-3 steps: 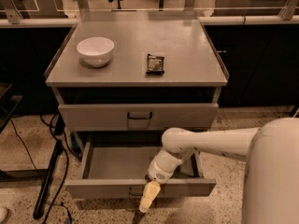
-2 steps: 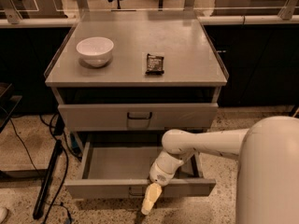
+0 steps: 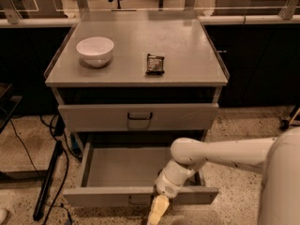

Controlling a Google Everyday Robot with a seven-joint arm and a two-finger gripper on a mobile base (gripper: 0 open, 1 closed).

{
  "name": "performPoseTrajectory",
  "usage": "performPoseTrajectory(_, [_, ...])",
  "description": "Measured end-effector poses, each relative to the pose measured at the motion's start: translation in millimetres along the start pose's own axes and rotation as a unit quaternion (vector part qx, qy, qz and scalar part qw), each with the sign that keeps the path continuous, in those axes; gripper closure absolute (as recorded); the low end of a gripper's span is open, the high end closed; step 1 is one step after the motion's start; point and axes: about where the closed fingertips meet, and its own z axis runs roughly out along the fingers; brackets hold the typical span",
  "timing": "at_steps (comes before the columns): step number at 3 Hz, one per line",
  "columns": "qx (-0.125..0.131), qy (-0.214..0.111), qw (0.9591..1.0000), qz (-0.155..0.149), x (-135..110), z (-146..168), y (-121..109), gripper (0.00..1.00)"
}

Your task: Open middle drawer

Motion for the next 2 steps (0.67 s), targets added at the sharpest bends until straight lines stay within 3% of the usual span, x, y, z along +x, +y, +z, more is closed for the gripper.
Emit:
performPoseTrajectory(1, [-0.001,-0.015,0.9999,0.003,17.1,-5.9,38.8,0.00])
performPoseTrajectory(2, [-0.003,-0.014,0.9999,0.006,22.9,-5.0,43.5,0.00])
